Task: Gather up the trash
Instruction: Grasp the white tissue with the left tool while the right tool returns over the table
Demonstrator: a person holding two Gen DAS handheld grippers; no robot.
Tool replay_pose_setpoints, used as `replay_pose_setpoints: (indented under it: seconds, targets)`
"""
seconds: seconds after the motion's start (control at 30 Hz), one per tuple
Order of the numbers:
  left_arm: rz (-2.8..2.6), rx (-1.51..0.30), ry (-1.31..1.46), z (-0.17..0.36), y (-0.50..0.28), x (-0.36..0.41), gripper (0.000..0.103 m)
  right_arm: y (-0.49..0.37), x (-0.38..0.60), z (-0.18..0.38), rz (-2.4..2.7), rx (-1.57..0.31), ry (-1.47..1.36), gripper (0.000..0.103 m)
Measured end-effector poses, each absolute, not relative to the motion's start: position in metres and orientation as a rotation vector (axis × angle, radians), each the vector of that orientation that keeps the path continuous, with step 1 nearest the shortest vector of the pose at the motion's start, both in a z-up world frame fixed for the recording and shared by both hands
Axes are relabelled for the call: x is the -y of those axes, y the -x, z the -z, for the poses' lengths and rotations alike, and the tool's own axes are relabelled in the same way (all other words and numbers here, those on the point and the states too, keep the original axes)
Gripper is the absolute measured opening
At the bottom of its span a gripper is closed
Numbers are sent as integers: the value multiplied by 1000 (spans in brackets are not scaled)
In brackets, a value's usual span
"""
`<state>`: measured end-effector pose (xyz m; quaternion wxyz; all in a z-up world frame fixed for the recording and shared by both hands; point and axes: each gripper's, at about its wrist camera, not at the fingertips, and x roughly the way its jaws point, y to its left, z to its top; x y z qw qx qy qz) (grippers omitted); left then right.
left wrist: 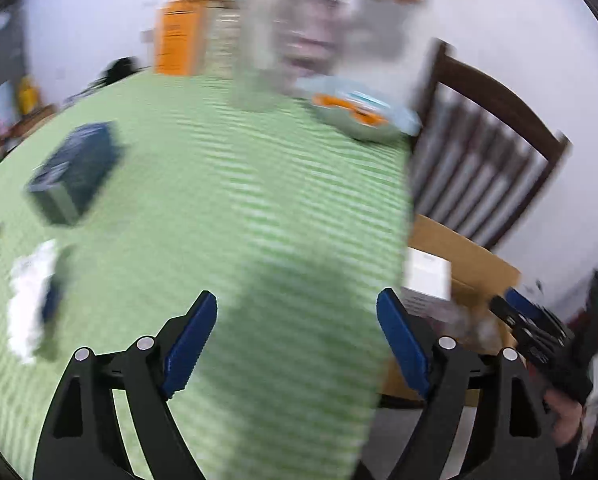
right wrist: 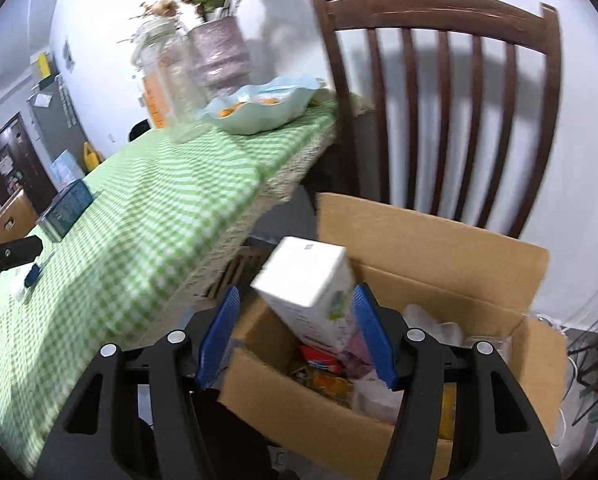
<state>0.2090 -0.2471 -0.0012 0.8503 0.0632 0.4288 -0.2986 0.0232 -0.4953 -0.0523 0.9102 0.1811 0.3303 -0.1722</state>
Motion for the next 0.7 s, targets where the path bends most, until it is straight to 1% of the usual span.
replay_pose_setpoints:
  seconds: [0.23, 0.37, 0.43, 0.5, 0.53, 0.57, 0.6, 0.63, 0.67, 0.7]
  targets:
    - [229, -843, -38, -2, -262, 144, 79, -48, 455, 42, 271, -679, -313, 58]
    - [141, -902, 26, 15, -277, 100, 79, -55, 443, 41, 253, -682, -300, 58]
    - [122, -929, 41, 23, -283, 88, 77, -60, 437, 42, 241, -689, -292, 58]
    - [137, -952, 49, 32, -288, 83, 67, -64, 432, 41, 227, -694, -283, 58]
    - [148, -974, 44, 36, -290, 82, 56, -65, 429, 41, 218, -698, -280, 58]
    - [174, -999, 51, 40, -293, 82, 40, -66, 427, 42, 212, -700, -278, 58]
    - [190, -1010, 60, 43, -290, 78, 29, -67, 425, 42, 208, -701, -276, 58]
    - [201, -1017, 69, 43, -291, 76, 14, -67, 424, 43, 208, -702, -275, 58]
    - [204, -1007, 81, 39, -290, 74, 9, -67, 423, 43, 208, -702, -277, 58]
    - [200, -985, 98, 33, -288, 71, 7, -66, 423, 43, 209, -702, -279, 58]
